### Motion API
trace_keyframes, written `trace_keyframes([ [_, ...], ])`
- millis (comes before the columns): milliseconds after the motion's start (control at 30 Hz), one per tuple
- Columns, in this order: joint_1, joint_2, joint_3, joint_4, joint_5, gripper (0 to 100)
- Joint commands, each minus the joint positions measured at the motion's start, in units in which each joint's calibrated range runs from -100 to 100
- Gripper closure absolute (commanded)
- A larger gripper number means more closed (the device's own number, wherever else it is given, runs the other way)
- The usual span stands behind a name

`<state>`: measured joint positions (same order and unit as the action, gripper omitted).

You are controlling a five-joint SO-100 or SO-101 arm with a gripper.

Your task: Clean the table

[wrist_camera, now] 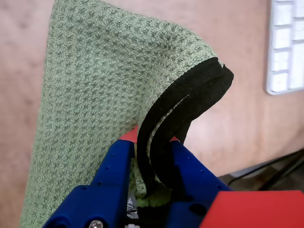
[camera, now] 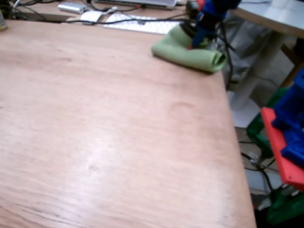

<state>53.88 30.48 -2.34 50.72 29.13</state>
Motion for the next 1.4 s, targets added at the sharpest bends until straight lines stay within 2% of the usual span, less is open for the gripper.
trace_keyframes([
  [0,5.52,10.51,-14.79,0.1,0.34,99],
  [167,8.22,19.43,-35.17,0.26,-0.15,99],
  [200,8.22,15.66,-35.55,0.42,-0.39,99],
  [233,7.55,5.2,-34.14,1.66,-0.54,99],
  [300,5.52,-13.24,-28.94,11.1,-0.59,99],
  [333,1.29,-21.13,-26.49,17.17,-1.27,99],
  [400,-11.24,-36.83,-25.26,27.6,-3.91,99],
  [467,-33.57,-46.6,-25.73,33.02,-7.33,99],
  [533,-58.11,-50.38,-25.83,34.09,-9.91,99],
  [600,-76.55,-50.12,-25.26,33.51,-12.7,99],
  [733,-92.96,-43.43,-26.02,33.92,-19.93,99],
  [867,-92.62,-31.59,-26.11,32.94,-24.52,99],
  [1000,-91.95,-19.59,-26.3,32.53,-26.81,99],
  [1167,-87.89,-4.41,-33.95,22.51,-26.86,99],
  [1267,-87.72,1.68,-36.59,22.26,-26.72,99],
  [1367,-83.32,9.57,-36.59,22.26,-26.72,99],
])
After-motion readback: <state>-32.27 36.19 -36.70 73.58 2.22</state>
